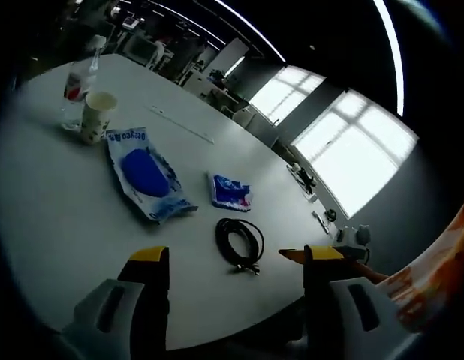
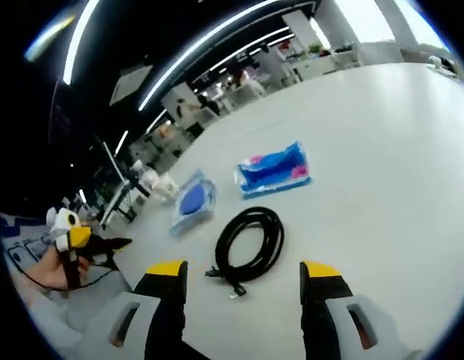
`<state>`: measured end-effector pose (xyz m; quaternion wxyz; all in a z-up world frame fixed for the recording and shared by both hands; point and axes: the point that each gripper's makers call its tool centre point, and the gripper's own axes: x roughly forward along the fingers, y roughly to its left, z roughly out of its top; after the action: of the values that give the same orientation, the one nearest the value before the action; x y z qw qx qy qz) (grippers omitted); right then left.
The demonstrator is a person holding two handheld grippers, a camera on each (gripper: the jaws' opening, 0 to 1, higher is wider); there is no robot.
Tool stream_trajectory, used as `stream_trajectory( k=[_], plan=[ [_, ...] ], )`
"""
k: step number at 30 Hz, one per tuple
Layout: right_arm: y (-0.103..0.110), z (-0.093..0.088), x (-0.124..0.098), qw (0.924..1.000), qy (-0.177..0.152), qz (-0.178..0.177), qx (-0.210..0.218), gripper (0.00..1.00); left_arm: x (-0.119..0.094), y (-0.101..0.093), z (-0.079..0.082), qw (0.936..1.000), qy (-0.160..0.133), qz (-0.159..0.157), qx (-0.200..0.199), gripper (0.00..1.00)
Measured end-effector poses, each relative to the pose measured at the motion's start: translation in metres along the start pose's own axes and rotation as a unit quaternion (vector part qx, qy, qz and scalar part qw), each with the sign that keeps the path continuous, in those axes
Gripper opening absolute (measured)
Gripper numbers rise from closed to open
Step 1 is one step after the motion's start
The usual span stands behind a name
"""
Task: Arrange the tabletop items into an orderly group along one side of the table until the central work area is clear of visible clutter.
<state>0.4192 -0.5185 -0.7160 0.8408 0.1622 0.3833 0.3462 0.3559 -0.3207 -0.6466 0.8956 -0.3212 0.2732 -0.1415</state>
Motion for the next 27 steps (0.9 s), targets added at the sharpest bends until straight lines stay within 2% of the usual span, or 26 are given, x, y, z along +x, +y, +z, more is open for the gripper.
stream_trajectory(
  k=[6, 13, 22, 27],
  plan=[
    [0.001, -0.002, -0.003, 0.9999, 0.001, -0.001, 0.012, 0.62, -0.007, 0.019, 0.008, 0.9997, 0.002, 0.022, 0.006, 0.71],
    [0.002, -0.005, -0.006, 0.9999, 0.009, -0.003, 0.006, 0.62, -0.009, 0.025, 0.016, 0.9995, -0.002, 0.031, 0.007, 0.7],
    [0.008, -0.006, 0.0, 0.9998, 0.019, 0.004, 0.005, 0.61, 0.0, 0.035, 0.017, 0.9988, 0.018, 0.042, 0.016, 0.66],
    [0.016, -0.002, 0.008, 0.9996, 0.02, 0.01, 0.015, 0.6, 0.005, 0.044, 0.029, 0.998, 0.023, 0.053, 0.023, 0.64]
  ],
)
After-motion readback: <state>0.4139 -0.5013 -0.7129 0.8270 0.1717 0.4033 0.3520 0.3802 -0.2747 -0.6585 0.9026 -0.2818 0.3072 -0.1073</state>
